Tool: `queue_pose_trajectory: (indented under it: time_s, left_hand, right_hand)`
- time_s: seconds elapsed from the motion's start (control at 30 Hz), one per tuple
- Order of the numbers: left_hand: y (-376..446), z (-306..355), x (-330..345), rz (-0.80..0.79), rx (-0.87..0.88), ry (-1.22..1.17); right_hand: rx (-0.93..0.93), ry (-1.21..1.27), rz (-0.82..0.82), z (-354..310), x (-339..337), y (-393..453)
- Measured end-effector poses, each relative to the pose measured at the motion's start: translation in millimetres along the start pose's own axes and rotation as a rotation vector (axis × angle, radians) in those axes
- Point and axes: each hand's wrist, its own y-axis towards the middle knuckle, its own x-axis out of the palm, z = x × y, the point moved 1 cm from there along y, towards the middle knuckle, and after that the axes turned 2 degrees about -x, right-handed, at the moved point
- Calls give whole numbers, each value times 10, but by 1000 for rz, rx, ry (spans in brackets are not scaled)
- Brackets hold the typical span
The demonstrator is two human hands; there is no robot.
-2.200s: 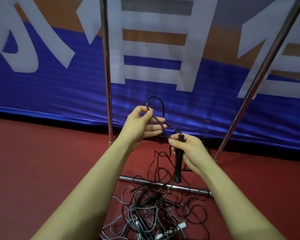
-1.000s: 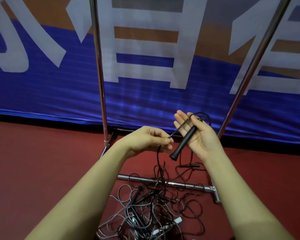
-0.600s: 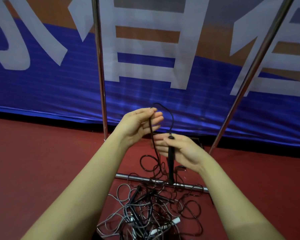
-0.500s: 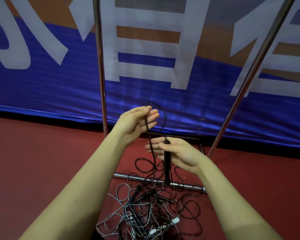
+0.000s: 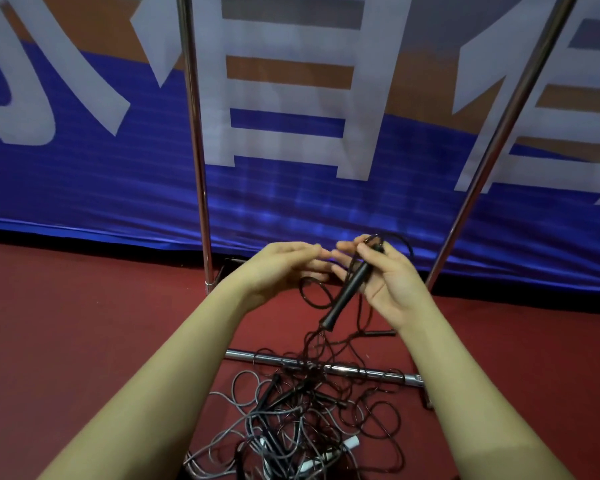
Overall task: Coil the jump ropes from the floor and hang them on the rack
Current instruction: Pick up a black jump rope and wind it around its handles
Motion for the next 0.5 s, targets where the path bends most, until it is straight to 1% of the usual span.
queue_pose_trajectory:
  time_s: [0.07,0.13,0.17,0.3,0.43,0.5]
  left_hand:
    - [-16,-40,3,-36,21,175]
    - [-26,-73,-27,-18,27,356]
    - [-24,-94,-51,-11,27,391]
    - [-58,-120,-76,14,7,329]
    - [-9,-127,-149,234,60,287]
    - [13,-146,-216,257,87,359]
  right_hand:
    - [-45,53,48,-37,-8,3]
    - [-68,70,78,-47,-14,-1]
    - [-73,78,85,-50,-17,-5]
    - [-87,133,107,-57,-27,-1]
    - [-103,160,142,-68,-26,-4]
    - [-108,167,151,-71,-25,-5]
